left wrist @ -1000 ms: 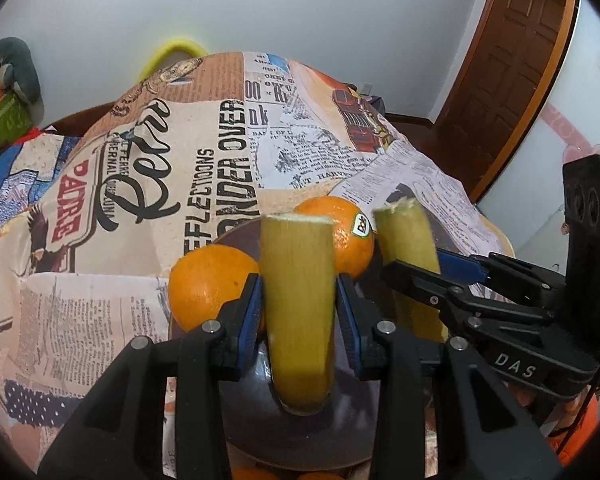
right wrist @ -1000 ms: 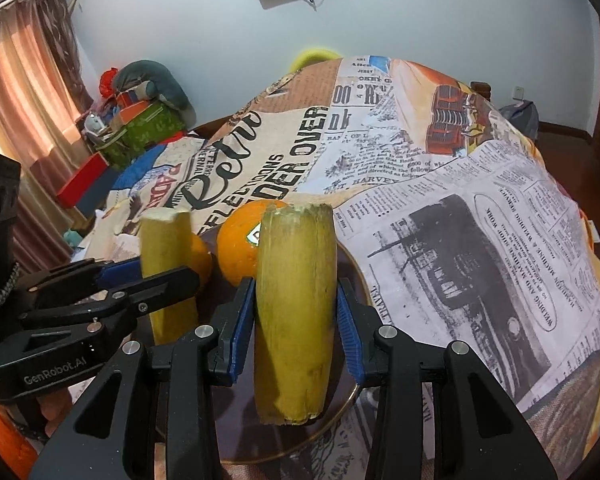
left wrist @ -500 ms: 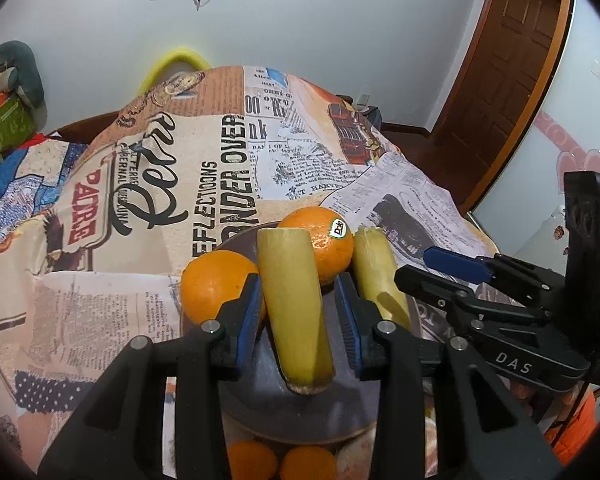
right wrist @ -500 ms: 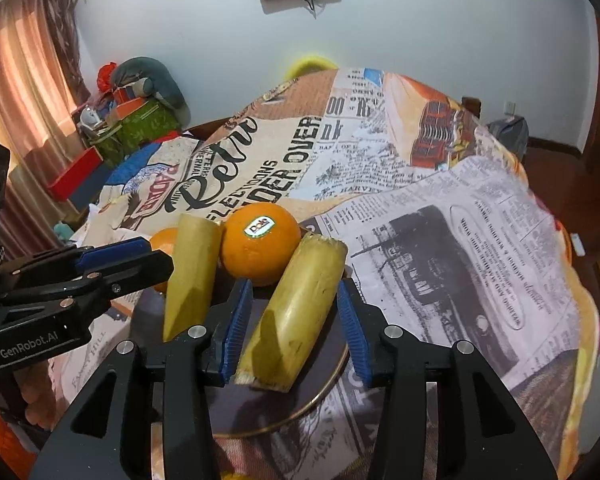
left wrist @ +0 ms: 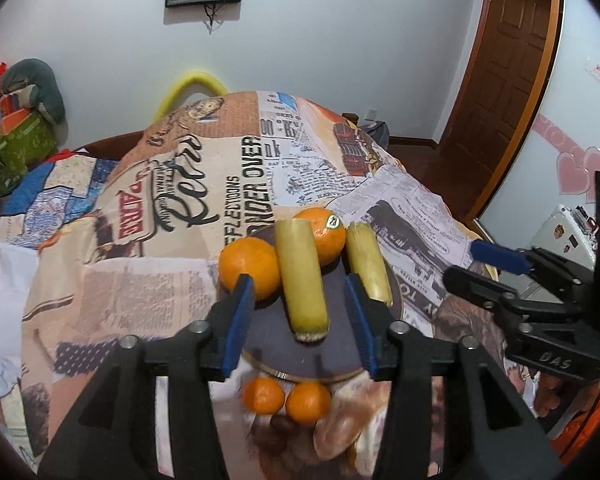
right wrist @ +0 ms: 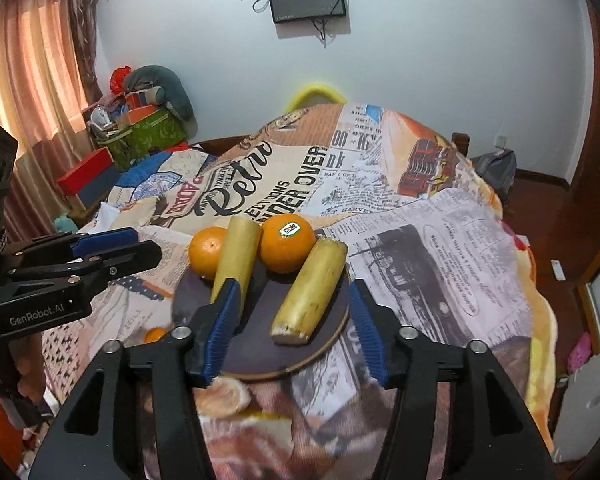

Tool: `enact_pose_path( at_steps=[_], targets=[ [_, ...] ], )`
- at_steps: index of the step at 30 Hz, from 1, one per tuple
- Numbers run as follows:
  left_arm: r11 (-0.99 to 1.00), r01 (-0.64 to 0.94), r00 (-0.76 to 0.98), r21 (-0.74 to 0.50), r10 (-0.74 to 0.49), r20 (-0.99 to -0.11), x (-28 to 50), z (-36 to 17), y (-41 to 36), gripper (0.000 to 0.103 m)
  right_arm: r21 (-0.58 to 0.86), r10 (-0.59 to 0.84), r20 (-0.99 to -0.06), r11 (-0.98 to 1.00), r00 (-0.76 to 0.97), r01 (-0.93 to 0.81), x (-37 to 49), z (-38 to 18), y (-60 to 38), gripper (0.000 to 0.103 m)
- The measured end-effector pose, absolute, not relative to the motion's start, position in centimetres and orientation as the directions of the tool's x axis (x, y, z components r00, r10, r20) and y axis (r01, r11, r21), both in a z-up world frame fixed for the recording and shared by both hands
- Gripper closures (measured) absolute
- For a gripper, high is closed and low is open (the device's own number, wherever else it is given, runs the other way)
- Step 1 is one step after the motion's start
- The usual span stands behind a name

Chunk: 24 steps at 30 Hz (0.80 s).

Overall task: Organize fruits
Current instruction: 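Lay both yellow cylinders on the plate beside the oranges and open both grippers, then grasp a pomelo segment with the left gripper while the right gripper grasps another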

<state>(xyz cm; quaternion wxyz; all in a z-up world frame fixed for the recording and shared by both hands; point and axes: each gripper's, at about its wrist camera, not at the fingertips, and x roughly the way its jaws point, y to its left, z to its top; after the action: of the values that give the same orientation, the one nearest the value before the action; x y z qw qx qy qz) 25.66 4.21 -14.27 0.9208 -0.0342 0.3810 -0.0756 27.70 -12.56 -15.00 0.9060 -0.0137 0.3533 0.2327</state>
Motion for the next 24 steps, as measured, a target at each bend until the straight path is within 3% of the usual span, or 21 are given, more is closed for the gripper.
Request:
enact_pose_path(
  at_steps=[3,13,20,24],
  targets=[
    [0.989,0.105,0.692,-0.108,-0.151,-0.706,24.1,-14.4,4.4,0.051,0.125,0.405,-0.643,0.893,0.650,-0.432,26.3,-14.9,-12.9,0.033],
    [0.990,0.101,0.625,-0.095,-0.137,-0.768,20.6,-17.3,4.2,0.047,0.122,0.387,-0.714,0.890,0.584,-0.440,23.8,-17.8,-13.0,0.027],
    [0.992,0.101,0.579,-0.074,-0.119,-0.806,18.7,-19.8,4.4,0.047,0.186,0.403,-0.775,0.882,0.487,-0.434,22.5,-21.2,-11.6,0.007],
    [0.994,0.083,0.571,-0.075,-0.109,-0.814,17.5,-20.7,5.3,0.047,0.208,0.401,-0.803,0.882,0.440,-0.423,22.1,-22.8,-10.0,0.005]
  ],
)
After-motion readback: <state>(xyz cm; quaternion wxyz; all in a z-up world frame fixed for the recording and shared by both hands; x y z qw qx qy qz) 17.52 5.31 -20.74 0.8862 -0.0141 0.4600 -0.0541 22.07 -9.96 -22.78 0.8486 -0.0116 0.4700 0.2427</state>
